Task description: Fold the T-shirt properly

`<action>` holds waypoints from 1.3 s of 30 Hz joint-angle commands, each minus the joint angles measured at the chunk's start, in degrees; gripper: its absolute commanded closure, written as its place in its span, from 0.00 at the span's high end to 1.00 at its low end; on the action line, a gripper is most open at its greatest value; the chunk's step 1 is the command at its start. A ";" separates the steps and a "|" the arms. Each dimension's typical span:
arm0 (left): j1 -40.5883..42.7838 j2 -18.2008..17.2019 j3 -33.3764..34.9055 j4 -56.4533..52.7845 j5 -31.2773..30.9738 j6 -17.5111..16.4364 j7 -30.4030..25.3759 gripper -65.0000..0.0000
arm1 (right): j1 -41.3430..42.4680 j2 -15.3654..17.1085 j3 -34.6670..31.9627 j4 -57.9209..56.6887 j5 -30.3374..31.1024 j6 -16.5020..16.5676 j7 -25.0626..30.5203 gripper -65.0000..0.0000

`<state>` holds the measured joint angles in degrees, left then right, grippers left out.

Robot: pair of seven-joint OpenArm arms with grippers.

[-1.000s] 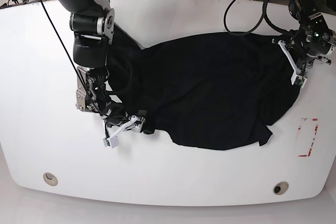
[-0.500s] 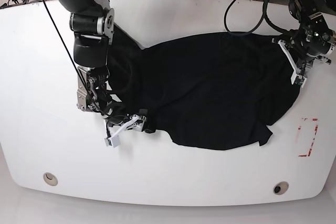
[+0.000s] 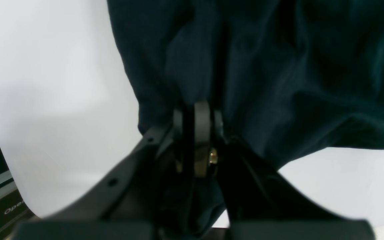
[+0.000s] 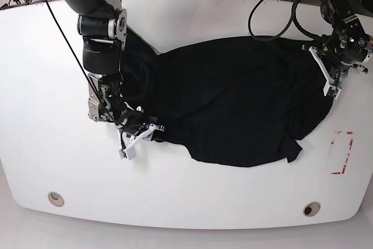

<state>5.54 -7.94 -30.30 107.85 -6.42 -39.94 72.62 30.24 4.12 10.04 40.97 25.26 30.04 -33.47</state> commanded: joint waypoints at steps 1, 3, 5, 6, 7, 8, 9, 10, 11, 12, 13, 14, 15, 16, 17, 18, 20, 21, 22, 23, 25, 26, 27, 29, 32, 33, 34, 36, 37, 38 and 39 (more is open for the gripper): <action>-0.67 -0.61 -0.22 0.86 0.06 -0.06 -0.28 0.01 | 2.04 0.10 0.16 0.88 0.86 0.60 1.03 0.11; -1.14 -0.59 -0.11 0.42 0.20 -0.06 -0.07 0.01 | 1.96 0.49 0.62 0.89 0.44 0.86 1.45 0.00; -1.29 -0.56 -0.11 0.35 0.27 -0.06 -0.13 0.01 | 1.97 0.57 0.76 1.17 0.37 0.90 1.55 0.00; -1.39 -0.57 -0.14 0.39 0.30 -0.06 -0.16 0.01 | 1.95 0.61 0.83 1.43 0.35 0.92 1.54 0.00; -1.49 -0.58 -0.17 0.43 0.33 -0.06 -0.20 0.01 | 1.93 0.65 0.90 1.70 0.33 0.94 1.53 0.00; -1.59 -0.55 -0.19 0.42 0.33 -0.06 -0.23 0.01 | 1.85 0.68 0.91 2.04 0.34 0.94 1.47 0.00; -1.70 -0.52 -0.21 0.41 0.32 -0.06 -0.27 0.01 | 1.77 0.71 0.92 2.38 0.36 0.94 1.40 0.00; -1.73 -0.52 -0.19 0.41 0.31 -0.06 -0.31 0.01 | 1.70 0.75 0.91 2.88 0.35 0.96 1.36 0.00; -1.76 -0.52 -0.17 0.40 0.31 -0.06 -0.35 0.01 | 1.63 0.78 0.90 3.39 0.34 0.99 1.33 0.00; -1.76 -0.61 -0.13 0.35 0.21 -0.06 -0.18 0.01 | 1.13 0.92 0.71 5.16 0.30 1.01 0.41 0.00; -1.76 -0.71 -0.09 0.29 0.11 -0.06 0.00 0.01 | 0.63 1.06 0.51 6.92 0.27 1.04 -0.51 0.00; -1.78 -0.73 -0.12 0.28 0.10 -0.06 0.03 0.01 | 0.34 1.15 0.57 8.20 0.31 1.02 -0.79 0.00; -1.79 -0.75 -0.14 0.27 0.09 -0.06 0.07 0.01 | 0.04 1.24 0.62 9.47 0.36 1.00 -1.06 0.00; -1.87 -0.74 -0.12 0.22 0.09 -0.06 0.09 0.01 | -0.31 1.35 0.69 10.87 0.40 0.97 -1.42 0.00; -1.94 -0.73 -0.11 0.18 0.09 -0.06 0.10 0.01 | -0.66 1.45 0.75 12.27 0.45 0.93 -1.79 0.00; -2.01 -0.73 -0.11 0.12 0.07 -0.06 0.07 0.01 | -1.03 1.55 0.80 13.68 0.45 0.86 -2.18 0.00; -2.20 -0.72 -0.13 0.05 0.14 -0.06 0.11 0.01 | -1.70 1.79 0.90 16.48 0.43 0.82 -2.91 0.00; -2.32 -0.72 -0.14 0.04 0.22 -0.06 0.19 0.01 | -2.01 1.93 0.96 17.86 0.40 0.85 -3.26 0.00; -2.41 -0.70 -0.15 0.01 0.28 -0.06 0.22 0.01 | -2.28 2.09 0.98 19.09 0.39 0.82 -3.63 0.00; -2.50 -0.69 -0.15 -0.01 0.34 -0.06 0.24 0.01 | -2.54 2.26 1.01 20.33 0.37 0.79 -3.99 0.01; -2.48 -0.84 -0.11 0.03 0.37 -0.06 0.20 0.01 | -2.49 2.62 1.05 21.08 0.24 0.37 -3.45 0.06; -2.54 -0.81 -0.07 0.05 0.44 -0.06 0.15 0.01 | -2.51 2.78 1.08 21.61 0.36 0.43 -3.64 0.11; -2.60 -0.77 -0.04 0.06 0.50 -0.06 0.10 0.01 | -2.54 2.94 1.11 22.14 0.49 0.49 -3.83 0.16; -2.81 -0.77 0.05 0.18 0.56 -0.06 0.16 0.01 | -2.37 3.27 1.06 22.29 0.48 0.57 -4.15 0.33; -3.04 -0.82 0.15 0.39 0.56 -0.06 0.31 0.01 | -2.40 3.50 0.92 23.13 0.56 0.48 -4.66 0.54; -3.22 -0.84 0.23 0.44 0.57 -0.06 0.38 0.01 | -2.46 3.56 0.89 23.47 0.59 0.45 -4.87 0.60; -3.77 -0.91 0.42 0.72 0.45 -0.06 0.47 0.01 | -2.81 3.88 0.99 24.38 0.48 0.42 -5.52 0.68; -4.54 -1.01 0.66 1.01 0.26 -0.06 0.54 0.01 | -3.23 4.24 1.14 26.00 0.29 0.45 -6.47 0.76; -4.76 -1.04 0.71 1.02 0.19 -0.06 0.51 0.01 | -3.30 4.28 1.19 26.71 0.20 0.52 -6.75 0.75; -4.94 -1.11 0.80 1.05 0.16 -0.06 0.60 0.01 | -3.37 4.30 1.23 27.30 0.19 0.59 -7.02 0.74; -5.13 -1.17 0.88 1.07 0.13 -0.06 0.69 0.01 | -3.44 4.33 1.27 27.90 0.17 0.66 -7.28 0.72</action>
<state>1.48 -8.14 -29.50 107.55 -6.07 -39.97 74.06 24.95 7.73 11.03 66.54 24.34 30.24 -41.69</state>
